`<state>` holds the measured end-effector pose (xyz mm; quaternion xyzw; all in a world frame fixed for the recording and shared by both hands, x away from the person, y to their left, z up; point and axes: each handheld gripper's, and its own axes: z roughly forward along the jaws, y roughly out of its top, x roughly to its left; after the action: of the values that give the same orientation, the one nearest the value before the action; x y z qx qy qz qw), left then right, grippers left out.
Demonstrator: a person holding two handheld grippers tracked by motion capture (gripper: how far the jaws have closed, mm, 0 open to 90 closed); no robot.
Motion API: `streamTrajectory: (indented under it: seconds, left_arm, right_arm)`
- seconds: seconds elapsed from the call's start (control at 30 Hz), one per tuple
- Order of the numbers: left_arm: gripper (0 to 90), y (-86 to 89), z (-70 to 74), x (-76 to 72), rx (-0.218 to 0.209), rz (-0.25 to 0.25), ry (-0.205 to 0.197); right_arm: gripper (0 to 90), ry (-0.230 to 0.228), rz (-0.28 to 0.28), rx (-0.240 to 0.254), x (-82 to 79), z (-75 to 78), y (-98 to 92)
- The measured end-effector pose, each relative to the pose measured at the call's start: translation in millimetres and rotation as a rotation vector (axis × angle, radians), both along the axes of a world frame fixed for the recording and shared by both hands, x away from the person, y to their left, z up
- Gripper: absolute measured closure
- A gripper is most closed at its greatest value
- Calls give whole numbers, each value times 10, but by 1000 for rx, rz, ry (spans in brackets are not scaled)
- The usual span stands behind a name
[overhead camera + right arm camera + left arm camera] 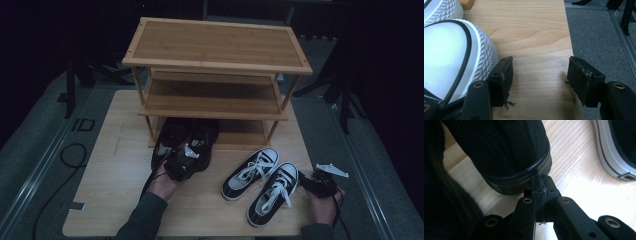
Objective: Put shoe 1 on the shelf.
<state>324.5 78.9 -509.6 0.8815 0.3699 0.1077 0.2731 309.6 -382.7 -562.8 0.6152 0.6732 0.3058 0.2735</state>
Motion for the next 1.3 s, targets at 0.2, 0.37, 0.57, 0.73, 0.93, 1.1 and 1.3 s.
streamTrajectory:
  seconds: [0.2, 0.37, 0.57, 0.73, 0.93, 1.1, 1.3]
  left_arm:
    - [899, -49, 22, 63, 54, 33, -36]
    - [899, 12, 33, 145, 67, 68, -40]
    - [899, 2, 39, 227, 90, 85, -50]
    - [899, -66, 36, 261, 95, 76, -52]
    - [899, -183, 28, 333, 101, 60, -52]
    - [896, -261, 6, 332, 108, 42, -56]
    - [896, -179, 6, 311, 136, 66, -66]
  right_arm:
    - [370, 0, 0, 1, 0, 0, 0]
    - [369, 0, 1, 0, 1, 0, -1]
    - [369, 0, 1, 0, 1, 0, -1]
    - [369, 0, 1, 0, 1, 0, -1]
    - [368, 0, 1, 0, 2, 0, -2]
    - [368, 0, 1, 0, 2, 0, -2]
    - [368, 0, 2, 1, 3, 0, -3]
